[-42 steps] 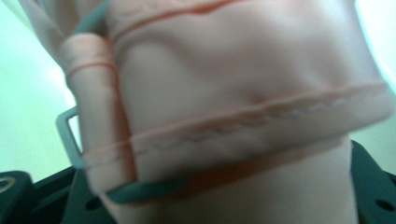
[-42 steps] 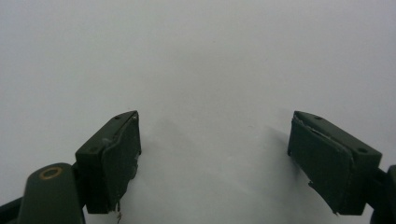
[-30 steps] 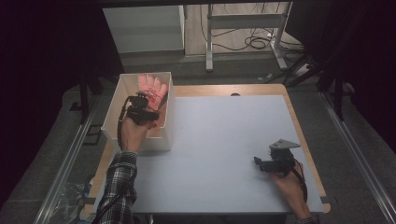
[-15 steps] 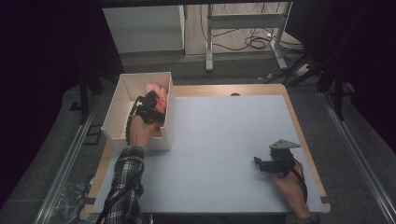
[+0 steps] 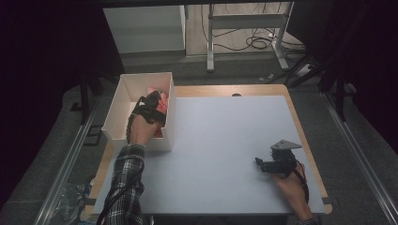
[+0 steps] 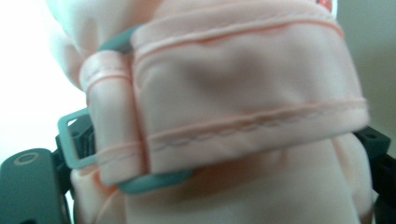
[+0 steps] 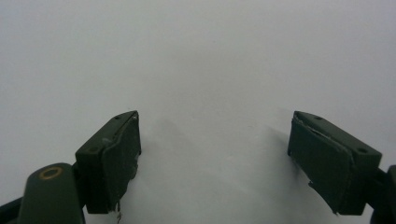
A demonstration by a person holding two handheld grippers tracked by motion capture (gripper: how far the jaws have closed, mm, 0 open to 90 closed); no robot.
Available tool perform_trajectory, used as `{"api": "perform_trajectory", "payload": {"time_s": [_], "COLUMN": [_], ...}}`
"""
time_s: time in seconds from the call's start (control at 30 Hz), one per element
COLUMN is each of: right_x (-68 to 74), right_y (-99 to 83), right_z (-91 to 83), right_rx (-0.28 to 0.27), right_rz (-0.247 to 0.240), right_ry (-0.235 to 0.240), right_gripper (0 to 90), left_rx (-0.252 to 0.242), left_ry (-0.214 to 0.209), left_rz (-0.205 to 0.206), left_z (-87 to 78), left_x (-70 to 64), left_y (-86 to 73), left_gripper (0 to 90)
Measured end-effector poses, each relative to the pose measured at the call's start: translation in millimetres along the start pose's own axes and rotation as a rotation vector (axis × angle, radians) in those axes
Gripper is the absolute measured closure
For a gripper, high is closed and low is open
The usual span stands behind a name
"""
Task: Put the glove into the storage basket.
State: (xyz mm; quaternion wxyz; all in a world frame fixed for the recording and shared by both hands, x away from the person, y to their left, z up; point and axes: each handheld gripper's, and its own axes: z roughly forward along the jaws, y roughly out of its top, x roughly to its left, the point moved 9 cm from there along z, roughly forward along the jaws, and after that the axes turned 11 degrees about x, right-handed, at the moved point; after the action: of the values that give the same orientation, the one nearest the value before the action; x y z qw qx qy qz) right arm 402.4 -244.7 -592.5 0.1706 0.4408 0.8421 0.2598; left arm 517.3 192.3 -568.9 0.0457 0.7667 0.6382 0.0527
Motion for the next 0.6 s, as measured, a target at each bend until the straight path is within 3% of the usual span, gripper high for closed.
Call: {"api": "perform_trajectory", "payload": {"time_s": [0.2, 0.6], "right_x": [0.0, 0.0], "right_y": [0.0, 0.0], "right_z": [0.0, 0.0], "right_rx": [0.0, 0.0], "right_rz": [0.0, 0.0], "right_ry": [0.0, 0.0], "right_gripper": [17.5, 17.5], "left_rx": [-0.03, -0.109], "left_ry": [-0.04, -0.064], "left_rz": [0.004, 0.018], "left_z": [-5.1, -22.6], "left_x": [0.8, -0.2], "left_y": [-3.0, -7.8], "left_gripper": [7.2, 6.1]}}
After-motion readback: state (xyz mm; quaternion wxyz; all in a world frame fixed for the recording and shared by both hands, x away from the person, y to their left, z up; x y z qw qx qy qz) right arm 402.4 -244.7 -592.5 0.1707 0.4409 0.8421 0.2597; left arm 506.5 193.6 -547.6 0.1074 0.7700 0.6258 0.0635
